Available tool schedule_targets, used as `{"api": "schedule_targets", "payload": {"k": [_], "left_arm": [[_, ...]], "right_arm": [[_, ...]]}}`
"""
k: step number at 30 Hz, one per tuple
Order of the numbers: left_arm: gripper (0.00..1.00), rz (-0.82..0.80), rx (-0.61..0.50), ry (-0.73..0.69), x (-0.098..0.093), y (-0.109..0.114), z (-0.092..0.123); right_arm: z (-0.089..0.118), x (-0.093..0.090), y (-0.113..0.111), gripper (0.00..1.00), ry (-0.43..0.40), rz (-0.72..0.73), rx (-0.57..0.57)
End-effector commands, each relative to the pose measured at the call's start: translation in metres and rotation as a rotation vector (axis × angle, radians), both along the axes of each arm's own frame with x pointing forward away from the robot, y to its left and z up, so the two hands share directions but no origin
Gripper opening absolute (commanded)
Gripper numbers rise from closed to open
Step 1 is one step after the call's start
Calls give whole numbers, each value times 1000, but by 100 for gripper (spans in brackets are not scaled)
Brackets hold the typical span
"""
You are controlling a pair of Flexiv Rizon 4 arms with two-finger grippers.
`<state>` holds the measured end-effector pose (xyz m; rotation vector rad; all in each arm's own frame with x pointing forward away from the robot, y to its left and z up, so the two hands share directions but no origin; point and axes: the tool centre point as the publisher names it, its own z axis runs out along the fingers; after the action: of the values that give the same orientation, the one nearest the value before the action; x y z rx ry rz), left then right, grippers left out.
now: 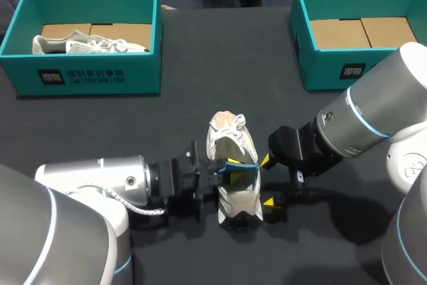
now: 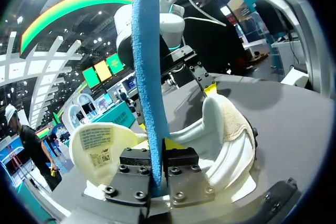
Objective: Take the shoe out of the shoebox, open the shoe tongue, remove and reinsert the insole, then place the shoe into the shoebox
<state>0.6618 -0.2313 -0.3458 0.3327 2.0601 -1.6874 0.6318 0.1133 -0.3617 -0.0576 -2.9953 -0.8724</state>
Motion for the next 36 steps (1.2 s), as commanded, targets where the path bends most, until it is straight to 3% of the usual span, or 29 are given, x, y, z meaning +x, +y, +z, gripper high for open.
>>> {"api": "schedule_targets", "payload": {"k": [1,25,30,34,36], "left_arm": [[17,-9,-2,5,1,1,2],[29,-47,-17,-5,-26,-5,35],[20,-53,-18,-21,-33,-8,41],[0,-55,-19,-38,-37,-9,43],[0,-55,-21,-49,-38,-9,42]], "right_arm": [[0,-1,0,100,-2,-1,1],[0,-1,0,100,-2,-1,1],[0,-1,0,100,-2,-1,1],[0,-1,0,100,-2,-1,1],[0,-1,0,100,-2,-1,1]]}}
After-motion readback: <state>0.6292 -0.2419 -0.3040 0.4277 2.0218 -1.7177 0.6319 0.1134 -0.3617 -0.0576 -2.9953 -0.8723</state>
